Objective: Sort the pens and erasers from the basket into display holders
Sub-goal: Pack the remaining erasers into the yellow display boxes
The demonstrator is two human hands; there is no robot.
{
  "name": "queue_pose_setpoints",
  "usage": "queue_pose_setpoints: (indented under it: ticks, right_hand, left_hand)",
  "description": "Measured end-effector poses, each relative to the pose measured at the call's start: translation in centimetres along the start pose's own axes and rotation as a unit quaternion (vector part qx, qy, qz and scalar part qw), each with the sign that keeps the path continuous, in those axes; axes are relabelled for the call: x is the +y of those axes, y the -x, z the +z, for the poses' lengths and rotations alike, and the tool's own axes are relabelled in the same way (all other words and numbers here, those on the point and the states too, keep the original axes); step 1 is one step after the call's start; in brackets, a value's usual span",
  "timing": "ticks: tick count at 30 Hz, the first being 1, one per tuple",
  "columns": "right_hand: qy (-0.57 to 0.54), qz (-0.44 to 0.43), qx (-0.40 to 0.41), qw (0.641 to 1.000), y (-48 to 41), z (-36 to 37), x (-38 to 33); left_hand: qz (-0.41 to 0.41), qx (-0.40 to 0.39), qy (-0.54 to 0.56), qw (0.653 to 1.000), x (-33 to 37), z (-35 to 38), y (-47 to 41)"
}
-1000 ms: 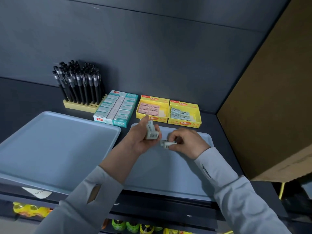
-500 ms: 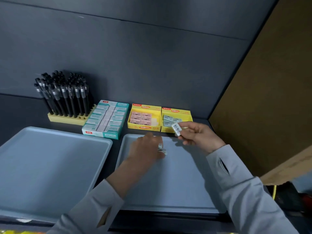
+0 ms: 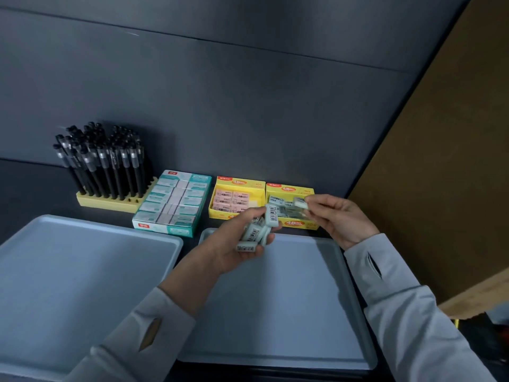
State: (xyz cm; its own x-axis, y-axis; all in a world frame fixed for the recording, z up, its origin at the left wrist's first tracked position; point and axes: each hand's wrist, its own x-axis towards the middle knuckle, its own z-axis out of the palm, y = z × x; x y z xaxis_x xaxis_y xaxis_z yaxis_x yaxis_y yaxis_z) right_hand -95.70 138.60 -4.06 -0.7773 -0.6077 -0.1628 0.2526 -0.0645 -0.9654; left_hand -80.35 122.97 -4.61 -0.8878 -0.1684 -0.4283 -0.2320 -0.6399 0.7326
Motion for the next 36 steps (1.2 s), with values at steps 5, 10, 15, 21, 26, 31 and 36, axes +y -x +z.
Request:
queue_pose_setpoints:
  ticks: [5, 10, 15, 21, 26, 31, 36]
  right_hand:
    - [0.053, -0.025, 0.002, 0.998, -0.5, -0.2, 0.3]
    - [0.181, -0.077, 0.040, 0.980, -1.7, -1.0, -0.2]
    - [0.449, -0.110, 0.101, 0.881, -4.5, -1.4, -0.6]
    - [0.521, -0.110, 0.100, 0.841, -6.5, -0.5, 1.6]
    - [0.600, -0.207, 0.102, 0.766, -6.9, 0.0, 3.1]
    - [0.623, -0.248, 0.100, 0.735, -7.1, 0.6, 3.1]
    - [0.633, -0.244, 0.011, 0.735, -7.6, 1.8, 2.8]
  left_hand:
    - [0.004, -0.005, 0.024, 1.000, 0.4, -0.2, -0.8]
    - [0.015, -0.005, 0.008, 1.000, 0.8, -0.1, -1.4]
    - [0.021, 0.001, 0.011, 1.000, 1.2, -0.3, -1.7]
    - [0.025, 0.012, 0.028, 0.999, 1.3, -1.2, -2.1]
    - [0.029, 0.013, 0.027, 0.999, 1.2, -1.6, -2.3]
    - [0.033, 0.019, 0.029, 0.999, 1.1, -1.5, -2.3]
    - [0.042, 0.029, 0.034, 0.998, 1.0, -1.5, -2.4]
